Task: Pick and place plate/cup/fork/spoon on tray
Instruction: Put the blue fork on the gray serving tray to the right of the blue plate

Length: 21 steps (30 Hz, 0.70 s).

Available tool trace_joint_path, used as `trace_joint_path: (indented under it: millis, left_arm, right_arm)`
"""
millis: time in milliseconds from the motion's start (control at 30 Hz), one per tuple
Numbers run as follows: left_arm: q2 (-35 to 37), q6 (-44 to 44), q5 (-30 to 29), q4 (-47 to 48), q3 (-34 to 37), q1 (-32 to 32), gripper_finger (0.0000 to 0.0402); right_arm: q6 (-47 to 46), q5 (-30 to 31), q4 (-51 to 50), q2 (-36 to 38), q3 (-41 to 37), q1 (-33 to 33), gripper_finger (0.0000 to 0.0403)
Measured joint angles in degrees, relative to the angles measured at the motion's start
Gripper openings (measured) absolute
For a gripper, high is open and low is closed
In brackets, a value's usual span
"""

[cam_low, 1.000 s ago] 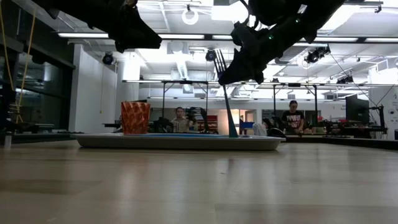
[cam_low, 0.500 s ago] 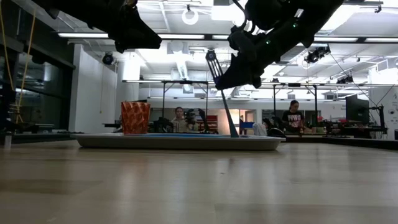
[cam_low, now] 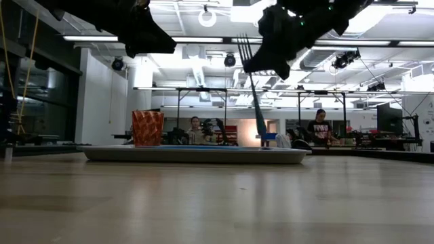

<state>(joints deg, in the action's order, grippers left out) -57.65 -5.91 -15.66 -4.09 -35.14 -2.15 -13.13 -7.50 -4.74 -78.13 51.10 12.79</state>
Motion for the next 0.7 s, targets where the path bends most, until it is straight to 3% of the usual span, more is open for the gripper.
trace_joint_path:
  millis: [133,367,700]
  left_arm:
    - [0.0,0.0,0.0,-0.3,0.0,0.0,0.0117]
    - [0.0,-0.9,0.0,-0.3,0.0,0.0,0.0117]
    - [0.0,-1.5,0.1,0.1,0.0,0.1,0.0117]
  right_arm:
    - [-5.4,-10.0,-0.7,-0.8,0.4,5.2,0.0000]
    - [-12.4,-20.0,5.0,-9.7,0.4,13.5,0.0000]
    - [-16.8,-22.0,10.1,-16.3,0.4,19.1,0.0000]
